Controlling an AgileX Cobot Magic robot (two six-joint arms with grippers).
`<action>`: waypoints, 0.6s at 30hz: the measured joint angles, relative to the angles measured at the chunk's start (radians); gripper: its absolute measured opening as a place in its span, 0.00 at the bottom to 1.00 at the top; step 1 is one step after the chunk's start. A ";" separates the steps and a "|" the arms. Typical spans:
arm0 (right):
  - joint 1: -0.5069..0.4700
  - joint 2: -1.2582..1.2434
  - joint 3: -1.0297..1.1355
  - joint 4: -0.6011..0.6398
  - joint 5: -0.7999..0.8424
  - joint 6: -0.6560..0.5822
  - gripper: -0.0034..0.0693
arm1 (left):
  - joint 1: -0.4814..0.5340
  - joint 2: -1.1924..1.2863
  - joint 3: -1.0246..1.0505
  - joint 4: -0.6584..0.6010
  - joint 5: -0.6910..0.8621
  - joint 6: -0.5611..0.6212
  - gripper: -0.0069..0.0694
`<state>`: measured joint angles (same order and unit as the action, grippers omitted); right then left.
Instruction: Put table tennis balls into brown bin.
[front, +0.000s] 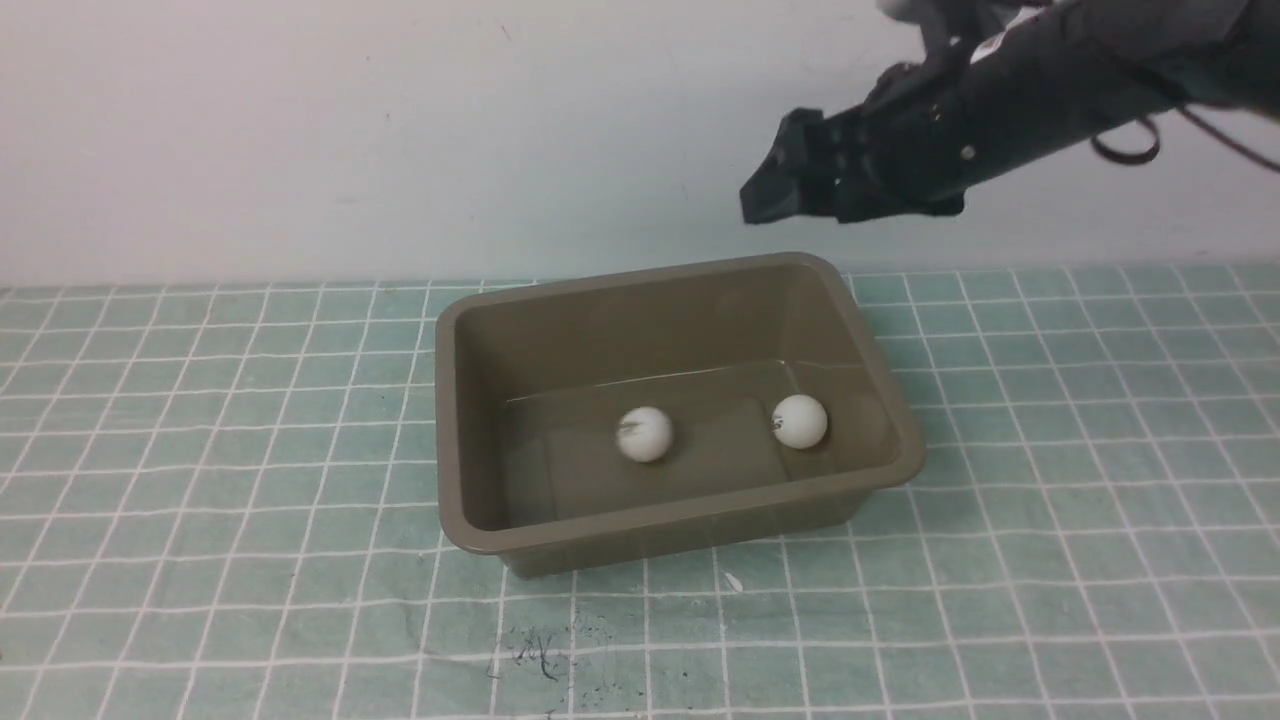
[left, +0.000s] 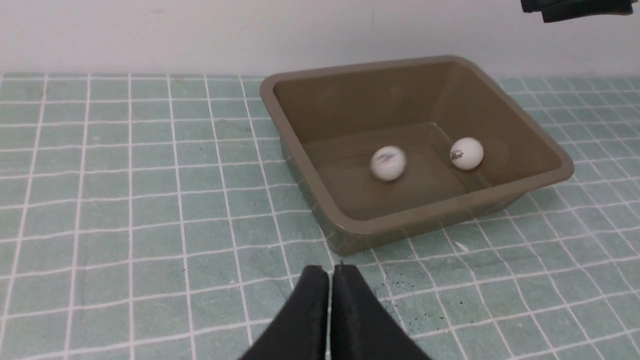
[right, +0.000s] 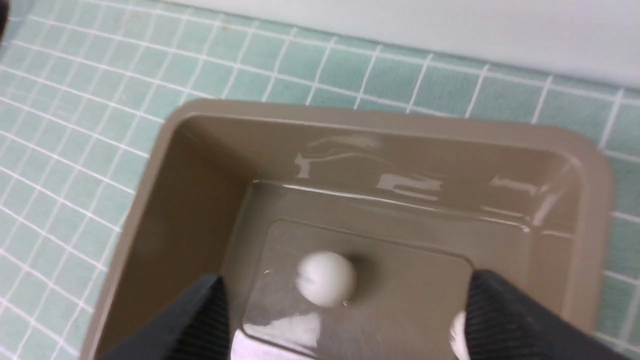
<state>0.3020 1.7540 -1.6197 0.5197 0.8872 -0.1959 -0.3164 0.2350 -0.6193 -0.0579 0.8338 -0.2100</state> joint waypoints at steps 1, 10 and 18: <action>-0.001 -0.033 -0.002 -0.018 0.019 0.012 0.71 | 0.000 -0.007 0.000 0.000 0.002 0.000 0.08; -0.004 -0.714 0.147 -0.306 0.114 0.196 0.04 | 0.000 -0.015 0.000 0.000 0.018 0.005 0.08; -0.004 -1.391 0.764 -0.434 -0.368 0.292 0.03 | 0.000 -0.015 0.007 0.001 -0.019 0.009 0.08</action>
<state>0.2982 0.3633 -0.8556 0.0856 0.5191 0.0961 -0.3164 0.2197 -0.6127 -0.0569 0.8145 -0.2007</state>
